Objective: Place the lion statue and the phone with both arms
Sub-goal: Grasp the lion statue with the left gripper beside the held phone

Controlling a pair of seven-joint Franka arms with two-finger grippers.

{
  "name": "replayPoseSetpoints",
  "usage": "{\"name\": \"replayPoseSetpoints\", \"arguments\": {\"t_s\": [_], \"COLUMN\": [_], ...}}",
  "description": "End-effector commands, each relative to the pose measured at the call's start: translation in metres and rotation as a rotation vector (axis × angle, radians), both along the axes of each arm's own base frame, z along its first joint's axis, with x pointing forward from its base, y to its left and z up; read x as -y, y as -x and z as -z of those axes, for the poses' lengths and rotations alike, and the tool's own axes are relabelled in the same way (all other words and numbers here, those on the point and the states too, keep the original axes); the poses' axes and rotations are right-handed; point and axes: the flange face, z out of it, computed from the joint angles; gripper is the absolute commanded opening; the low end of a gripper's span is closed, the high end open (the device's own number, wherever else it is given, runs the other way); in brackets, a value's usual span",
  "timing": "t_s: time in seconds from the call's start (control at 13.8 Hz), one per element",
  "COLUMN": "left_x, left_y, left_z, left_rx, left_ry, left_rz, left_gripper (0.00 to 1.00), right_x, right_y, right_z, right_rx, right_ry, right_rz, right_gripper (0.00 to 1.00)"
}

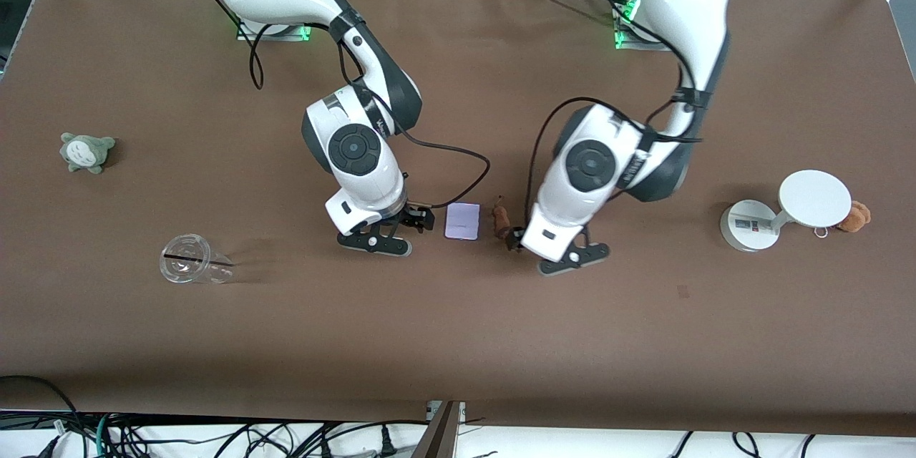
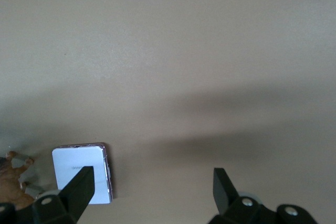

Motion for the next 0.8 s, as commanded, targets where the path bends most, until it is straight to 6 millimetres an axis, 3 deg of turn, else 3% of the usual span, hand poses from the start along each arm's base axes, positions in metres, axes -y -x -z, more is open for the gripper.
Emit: {"name": "replayPoseSetpoints", "arguments": {"t_s": [0.0,0.51,0.73], "left_x": [0.024,0.048,0.051], "left_y": [0.019,0.051,0.052], "left_z": [0.022,0.071,0.087], "left_rx": [0.016,0.039,0.047], "left_ry": [-0.022,-0.067,-0.069], "left_rz": [-0.008,0.031,0.025], "left_gripper": [1.0,1.0,1.0], "right_x": [0.001,0.001,0.002], "right_y": [0.002,0.002,0.001], "right_z": [-0.001,-0.002,-0.002], "right_rx": [-0.005,-0.005,-0.005], "right_ry": [-0.017,-0.017,-0.017], "right_rz": [-0.019,-0.019,-0.019], "right_gripper": [1.0,1.0,1.0]}}
